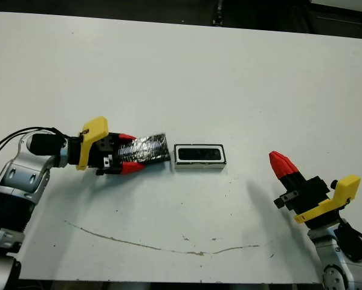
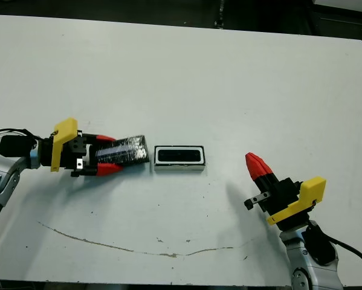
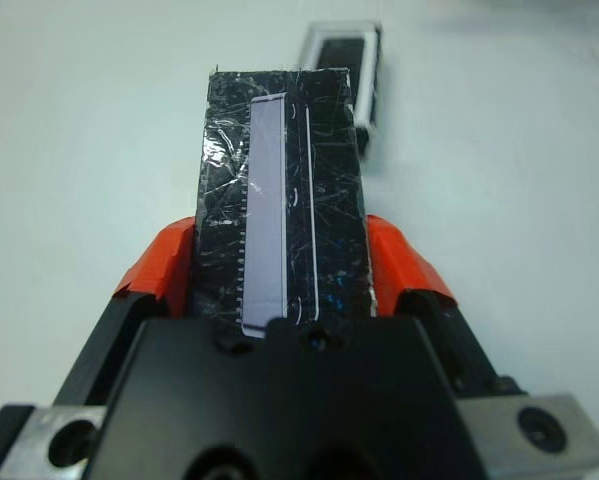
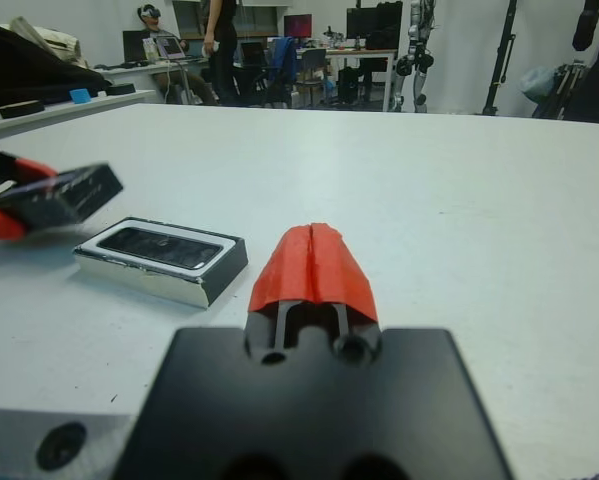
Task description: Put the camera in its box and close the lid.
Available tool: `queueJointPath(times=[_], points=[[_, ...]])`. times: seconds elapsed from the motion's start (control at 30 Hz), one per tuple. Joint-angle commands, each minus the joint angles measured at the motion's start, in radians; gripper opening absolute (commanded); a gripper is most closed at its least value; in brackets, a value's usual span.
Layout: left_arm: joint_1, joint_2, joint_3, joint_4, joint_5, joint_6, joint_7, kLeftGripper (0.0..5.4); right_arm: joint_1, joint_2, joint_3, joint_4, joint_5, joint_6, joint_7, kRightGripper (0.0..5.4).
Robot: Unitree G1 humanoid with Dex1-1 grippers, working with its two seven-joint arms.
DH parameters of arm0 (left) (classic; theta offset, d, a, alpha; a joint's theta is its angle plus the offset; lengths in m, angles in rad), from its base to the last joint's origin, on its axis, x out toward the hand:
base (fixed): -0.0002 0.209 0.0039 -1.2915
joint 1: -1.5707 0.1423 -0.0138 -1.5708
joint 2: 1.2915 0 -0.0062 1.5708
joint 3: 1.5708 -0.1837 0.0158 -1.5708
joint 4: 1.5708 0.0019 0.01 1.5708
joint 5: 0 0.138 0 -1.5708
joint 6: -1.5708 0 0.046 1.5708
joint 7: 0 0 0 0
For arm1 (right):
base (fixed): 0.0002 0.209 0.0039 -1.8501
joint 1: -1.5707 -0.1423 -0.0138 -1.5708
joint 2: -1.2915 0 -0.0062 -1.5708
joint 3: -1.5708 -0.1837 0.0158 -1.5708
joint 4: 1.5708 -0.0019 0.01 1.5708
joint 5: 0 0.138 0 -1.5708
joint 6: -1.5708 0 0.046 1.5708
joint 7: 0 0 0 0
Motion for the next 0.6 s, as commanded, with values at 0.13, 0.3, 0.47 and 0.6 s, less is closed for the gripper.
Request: queueJointPath(times=[0.13, 0.3, 0.47, 0.6], points=[[-0.041, -0.057, -0.010, 0.055, -0.007, 0.005, 0.006, 3.16, 0.011, -0.012, 0.003, 0.013, -0.004, -0.008, -0.001, 0.00], [-0.092, -0.097, -0.046, 0.118, 0.015, 0.021, -0.002, 3.16, 0.010, -0.009, 0.003, 0.022, 0.003, -0.017, 0.008, 0.00], [-0.128, -0.124, -0.082, 0.171, 0.047, 0.009, -0.011, 3.16, 0.014, -0.018, 0.005, 0.015, -0.002, -0.008, 0.003, 0.00], [-0.158, -0.143, -0.107, 0.225, 0.071, -0.019, -0.036, 3.16, 0.016, -0.019, 0.006, 0.011, 0.002, 0.000, 0.000, 0.00]])
